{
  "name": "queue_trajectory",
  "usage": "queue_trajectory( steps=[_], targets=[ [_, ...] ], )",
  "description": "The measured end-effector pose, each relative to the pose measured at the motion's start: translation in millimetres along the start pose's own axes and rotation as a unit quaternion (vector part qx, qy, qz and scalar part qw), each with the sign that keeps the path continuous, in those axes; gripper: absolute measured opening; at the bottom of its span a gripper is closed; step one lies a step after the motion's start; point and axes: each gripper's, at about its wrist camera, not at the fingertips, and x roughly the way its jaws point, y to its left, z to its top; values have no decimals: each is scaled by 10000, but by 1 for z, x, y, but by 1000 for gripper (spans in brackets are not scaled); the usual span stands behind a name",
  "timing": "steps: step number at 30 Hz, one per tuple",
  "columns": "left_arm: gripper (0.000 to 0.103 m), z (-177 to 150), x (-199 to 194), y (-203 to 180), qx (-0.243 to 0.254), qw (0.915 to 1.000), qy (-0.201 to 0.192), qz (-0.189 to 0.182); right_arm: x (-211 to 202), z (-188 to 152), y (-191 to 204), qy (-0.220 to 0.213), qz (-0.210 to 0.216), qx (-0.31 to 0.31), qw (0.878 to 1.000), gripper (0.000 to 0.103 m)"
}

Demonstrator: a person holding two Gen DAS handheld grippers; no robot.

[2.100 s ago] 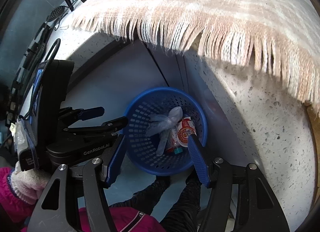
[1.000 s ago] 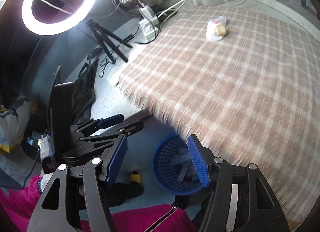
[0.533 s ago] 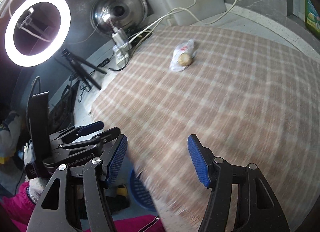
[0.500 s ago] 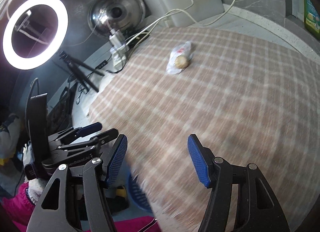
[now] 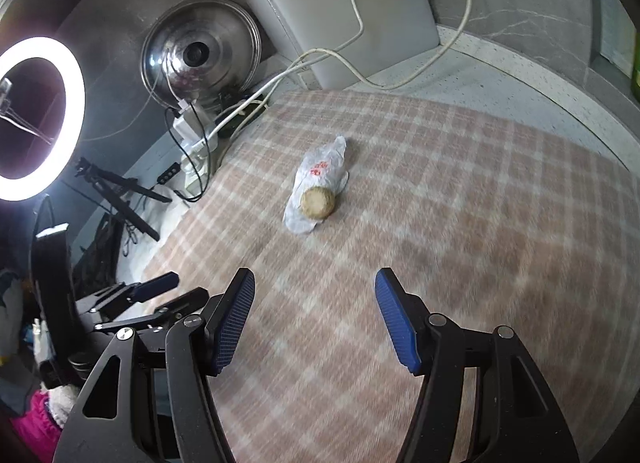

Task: Collect trash
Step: 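Move both tools back over the table toward the bun on its paper wrapper, then grasp the white paper wrapper with the left tool while the right tool grasps the bun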

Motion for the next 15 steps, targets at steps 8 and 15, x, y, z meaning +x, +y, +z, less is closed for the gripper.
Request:
queue_trajectory(
  steps=[8,15],
  targets=[
    [59,22,21,11,-162,9998,112,-24,59,33,8,180,-71,-263,9995,58],
    [54,39,35,16,-252,9996,127,-5,100,45,13,454,-272,-466,9975,46]
  ],
)
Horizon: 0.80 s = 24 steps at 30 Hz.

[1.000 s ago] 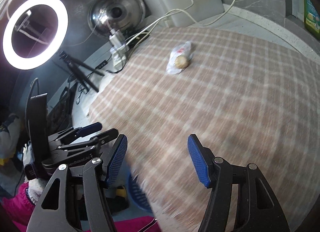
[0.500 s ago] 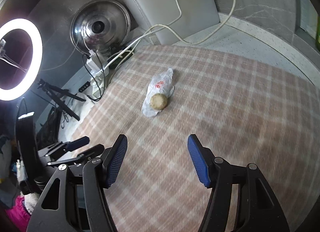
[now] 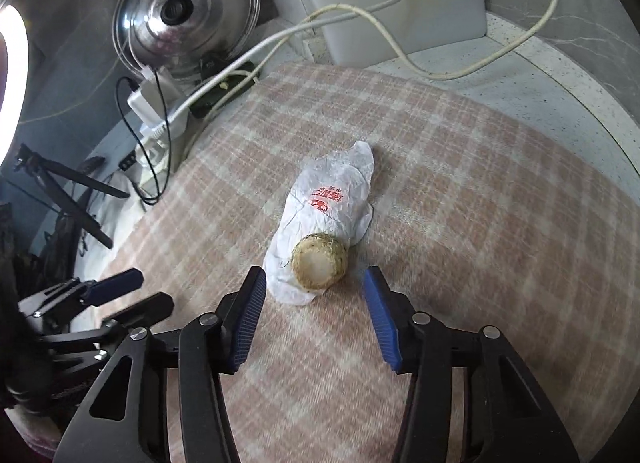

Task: Collect trash
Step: 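Grasp the white paper wrapper with the left tool while the right tool grasps the bun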

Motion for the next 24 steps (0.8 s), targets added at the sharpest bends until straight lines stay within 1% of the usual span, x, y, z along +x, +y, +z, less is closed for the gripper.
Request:
queue_trajectory(
  steps=[1,3,4,5,7,8,9,11,15,21,22,23,24],
  targets=[
    [54,2,2,0,-9,10000,2,1,3,1,0,24,-39,-20,10000,45],
    [53,5,5,-1,-21,10000,15,-5,7,3,-2,52,-82,-33,9999,39],
    [51,7,7,-2,-25,10000,28,-9,8,4,-3,63,-94,-24,9999,37],
    [49,8,9,-3,-24,10000,47,-17,9,5,-5,68,-73,-11,10000,34],
    [49,10,13,-5,-23,10000,72,-35,8,6,-9,65,5,16,10000,32],
    [49,11,15,-7,-16,10000,80,-43,6,7,-10,54,30,21,10000,28],
    [49,12,16,-9,-8,9999,87,-57,5,7,-12,42,41,21,10000,27],
    [49,15,21,-13,5,9999,104,-92,1,5,-16,21,-31,28,10000,27],
    [49,23,28,-23,30,9996,145,-244,-5,1,-27,-2,-28,119,9999,26],
    [49,40,47,-49,173,9981,353,-483,-20,-7,-46,-72,-246,240,9994,26],
    [52,43,52,-53,188,9978,412,-480,-22,-9,-51,-72,-262,309,9992,26],
    [58,47,57,-57,190,9976,466,-482,-24,-11,-56,-77,-262,393,9989,26],
    [60,50,60,-61,193,9975,478,-485,-26,-13,-60,-81,-270,456,9986,26]
  ],
)
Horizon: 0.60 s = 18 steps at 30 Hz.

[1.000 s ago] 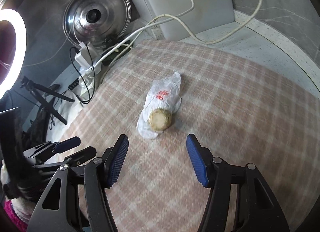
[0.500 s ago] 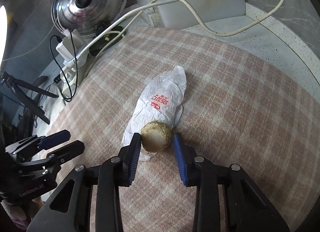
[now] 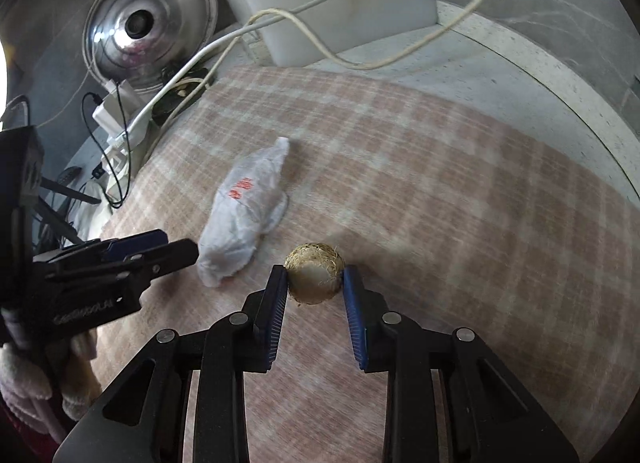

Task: Collect trash
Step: 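Grasp the white paper wrapper with the left tool while the right tool grasps the bun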

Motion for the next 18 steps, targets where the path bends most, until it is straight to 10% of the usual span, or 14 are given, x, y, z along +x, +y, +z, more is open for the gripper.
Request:
queue_trajectory(
  steps=[12,18],
  targets=[
    [61,25,28,-44,638,9970,71,434,-11,-10,-13,-50,-55,217,9997,26],
    [12,18,20,-39,557,9983,86,176,-17,-16,-15,-80,-119,266,9995,26]
  ],
)
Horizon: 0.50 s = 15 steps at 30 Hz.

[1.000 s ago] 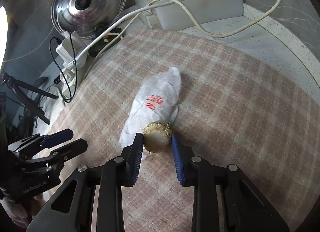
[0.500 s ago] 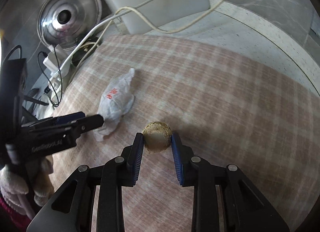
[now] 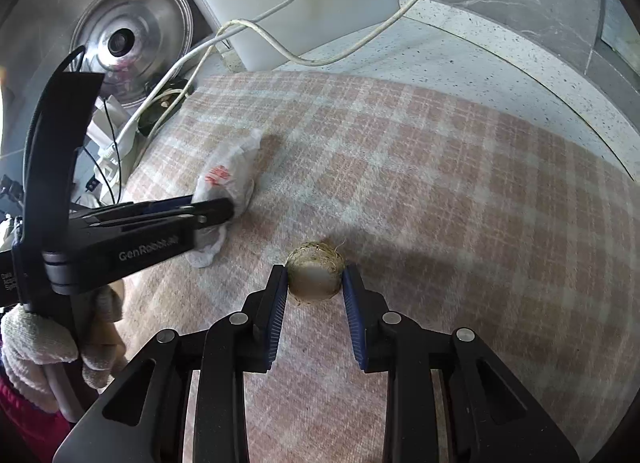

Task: Collect trash
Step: 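Grasp the white paper wrapper with the left tool while the right tool grasps the bun, then carry the paper wrapper with the left tool while the right tool carries the bun to the basket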

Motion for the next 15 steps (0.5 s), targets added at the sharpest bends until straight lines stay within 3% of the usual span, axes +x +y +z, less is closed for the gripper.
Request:
queue_trajectory(
  steps=[15],
  targets=[
    [9,-59,-65,22,-297,9985,-334,-312,-38,-26,8,-280,-68,224,9993,26]
  ],
)
